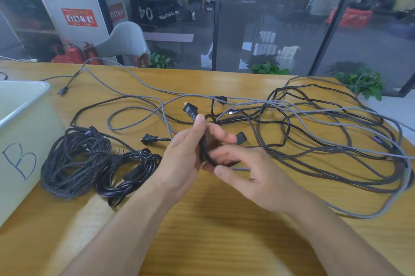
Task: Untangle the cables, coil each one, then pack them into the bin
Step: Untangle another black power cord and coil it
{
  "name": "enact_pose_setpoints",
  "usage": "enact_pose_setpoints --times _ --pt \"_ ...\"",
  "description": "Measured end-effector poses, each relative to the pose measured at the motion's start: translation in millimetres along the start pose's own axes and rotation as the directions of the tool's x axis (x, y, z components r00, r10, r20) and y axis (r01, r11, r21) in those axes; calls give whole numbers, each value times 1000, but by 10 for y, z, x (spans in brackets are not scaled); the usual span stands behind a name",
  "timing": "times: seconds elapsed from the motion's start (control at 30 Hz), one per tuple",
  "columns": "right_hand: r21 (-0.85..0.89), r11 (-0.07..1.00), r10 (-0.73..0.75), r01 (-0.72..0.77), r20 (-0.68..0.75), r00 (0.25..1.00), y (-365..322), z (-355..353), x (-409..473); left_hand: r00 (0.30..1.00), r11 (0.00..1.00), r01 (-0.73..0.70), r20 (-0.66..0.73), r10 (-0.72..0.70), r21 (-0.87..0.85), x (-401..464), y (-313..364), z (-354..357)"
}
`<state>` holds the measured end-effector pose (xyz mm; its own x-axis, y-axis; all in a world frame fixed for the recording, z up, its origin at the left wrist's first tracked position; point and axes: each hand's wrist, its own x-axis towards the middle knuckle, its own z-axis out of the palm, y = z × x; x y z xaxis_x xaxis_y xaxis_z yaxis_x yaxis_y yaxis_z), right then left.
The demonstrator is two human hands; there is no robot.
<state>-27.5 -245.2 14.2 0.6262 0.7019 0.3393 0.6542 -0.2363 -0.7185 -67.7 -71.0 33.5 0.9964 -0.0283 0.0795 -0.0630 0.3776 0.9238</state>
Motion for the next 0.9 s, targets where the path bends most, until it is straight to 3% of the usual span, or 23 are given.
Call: enact_pose_setpoints --times 0.07,0.2,0.33,0.43,0.53,0.67,0.73,0.8,0.9 --pt "-113 994 12 -5 62 998 113 -64 -11 998 998 -51 40 49 43 -17 23 10" --pt "-435 900 2 21 50 999 264 -53 21 983 993 -57 178 39 101 -44 -30 65" --pt "-606 795 39 -27 6 999 285 -5 70 974 973 -96 219 49 210 -25 -45 35" --pt "-692 712 198 -116 40 979 340 10 95 979 970 -84 202 37 226 -19 -41 11" --pt "-660 723 304 -206 37 952 393 -232 55 987 986 -47 158 21 158 -3 -9 -62" --pt "-338 864 397 -374 -3 918 405 -740 -100 997 999 14 77 -17 45 50 29 -197" --pt "-259 873 439 -413 50 897 400 -887 -169 997 999 45 65 -44 -11 56 40 -216" --pt "-301 826 510 -476 39 860 420 -925 -194 995 996 71 75 -68 -46 57 40 -192" --pt "-504 684 447 -528 -283 849 472 -830 -95 985 991 134 114 -130 -30 62 -26 -108"
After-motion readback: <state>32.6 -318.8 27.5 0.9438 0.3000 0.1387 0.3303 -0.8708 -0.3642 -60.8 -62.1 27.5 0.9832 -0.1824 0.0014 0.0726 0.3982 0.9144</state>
